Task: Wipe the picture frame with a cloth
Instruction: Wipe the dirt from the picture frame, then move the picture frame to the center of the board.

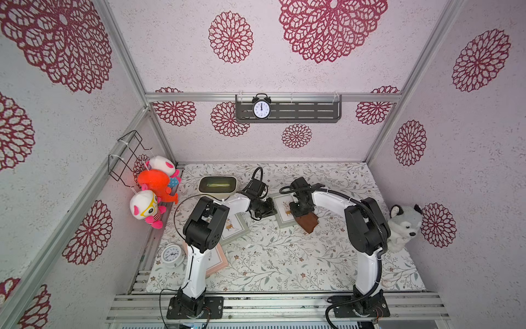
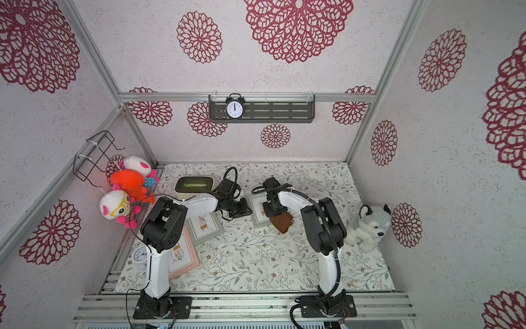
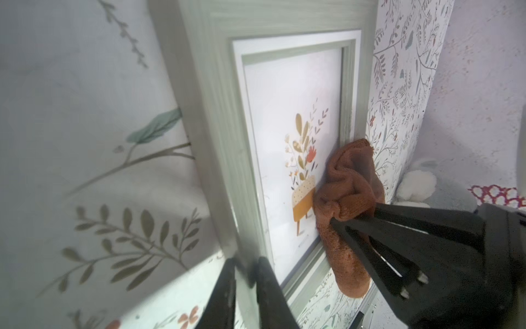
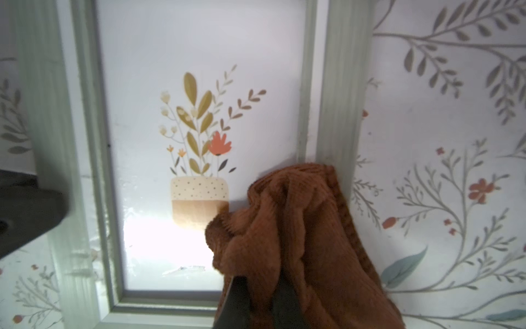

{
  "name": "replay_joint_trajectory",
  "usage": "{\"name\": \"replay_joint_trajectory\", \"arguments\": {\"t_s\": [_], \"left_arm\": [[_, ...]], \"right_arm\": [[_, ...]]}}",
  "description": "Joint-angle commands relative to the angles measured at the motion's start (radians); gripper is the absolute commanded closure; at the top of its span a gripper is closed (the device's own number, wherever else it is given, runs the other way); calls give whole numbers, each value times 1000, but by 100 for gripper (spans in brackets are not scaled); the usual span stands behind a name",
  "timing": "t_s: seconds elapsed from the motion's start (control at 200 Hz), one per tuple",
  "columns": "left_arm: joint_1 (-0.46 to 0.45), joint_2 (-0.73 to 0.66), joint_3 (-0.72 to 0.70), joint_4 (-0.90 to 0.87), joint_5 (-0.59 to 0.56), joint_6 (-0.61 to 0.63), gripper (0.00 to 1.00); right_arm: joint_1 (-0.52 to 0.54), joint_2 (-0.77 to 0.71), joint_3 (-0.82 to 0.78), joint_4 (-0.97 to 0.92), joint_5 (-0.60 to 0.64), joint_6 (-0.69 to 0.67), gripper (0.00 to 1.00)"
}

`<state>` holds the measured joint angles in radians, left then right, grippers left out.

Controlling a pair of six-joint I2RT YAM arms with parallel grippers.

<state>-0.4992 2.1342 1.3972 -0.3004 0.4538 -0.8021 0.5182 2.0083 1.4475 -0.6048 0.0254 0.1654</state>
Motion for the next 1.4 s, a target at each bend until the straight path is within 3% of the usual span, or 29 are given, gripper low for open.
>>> {"name": "replay_joint_trajectory", "arguments": {"t_s": [0.0, 0.105, 0.25, 0.455, 0.796, 1.081, 1.396], "left_arm": [[8, 71, -36, -103, -111, 0, 83], [7, 75, -34, -107, -117, 0, 83], [9, 85, -29, -112, -116, 7, 83], [12, 103, 3, -111, -115, 24, 82], [-3, 188, 169, -90, -24, 31, 81], [-104, 228, 270, 25, 71, -157, 77], [-249, 314, 389, 89, 48, -302, 74]], "right_arm": [[77, 48, 14, -64, -50, -13, 100], [94, 38, -7, -12, -106, 7, 100], [-21, -23, -61, -26, 45, 52, 100], [-156, -252, -138, -8, 239, 150, 100], [-197, -518, -257, 16, 297, 261, 100], [-210, -632, -311, -4, 321, 289, 100], [-234, -763, -377, 6, 323, 257, 100]]}}
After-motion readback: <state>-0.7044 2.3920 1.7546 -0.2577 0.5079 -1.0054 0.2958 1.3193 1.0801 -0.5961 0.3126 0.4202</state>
